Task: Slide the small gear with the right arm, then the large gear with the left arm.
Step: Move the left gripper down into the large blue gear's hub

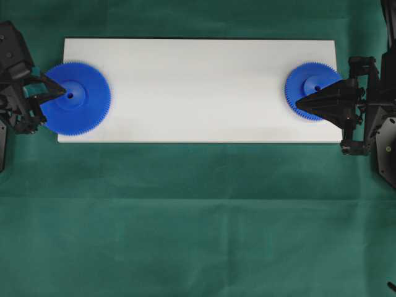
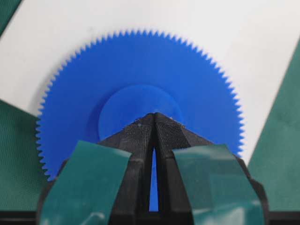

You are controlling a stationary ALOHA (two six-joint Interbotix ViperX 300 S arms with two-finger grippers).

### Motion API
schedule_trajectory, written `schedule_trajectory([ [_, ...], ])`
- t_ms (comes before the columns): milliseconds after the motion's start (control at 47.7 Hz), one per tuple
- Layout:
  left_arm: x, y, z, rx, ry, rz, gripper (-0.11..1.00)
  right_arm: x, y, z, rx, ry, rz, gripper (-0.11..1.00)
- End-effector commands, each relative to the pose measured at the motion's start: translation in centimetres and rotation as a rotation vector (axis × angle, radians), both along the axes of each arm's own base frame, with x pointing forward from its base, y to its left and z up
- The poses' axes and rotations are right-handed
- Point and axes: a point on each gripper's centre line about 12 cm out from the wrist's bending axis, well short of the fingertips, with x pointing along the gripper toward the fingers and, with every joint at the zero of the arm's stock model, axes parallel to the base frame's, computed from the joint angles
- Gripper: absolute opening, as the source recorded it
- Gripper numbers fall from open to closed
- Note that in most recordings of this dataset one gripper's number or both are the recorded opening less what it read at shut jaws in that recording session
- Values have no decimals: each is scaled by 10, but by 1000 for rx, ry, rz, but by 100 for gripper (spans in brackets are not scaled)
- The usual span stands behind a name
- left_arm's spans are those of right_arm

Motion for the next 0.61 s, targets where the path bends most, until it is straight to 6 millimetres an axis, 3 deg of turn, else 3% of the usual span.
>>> schedule_trajectory([
  [0, 4, 5, -1, 4, -3, 12, 0, 2, 1, 4, 0, -15, 6, 51],
  [587, 18, 12, -34, -41, 104, 14, 0, 2, 1, 4, 2, -22, 9, 51],
])
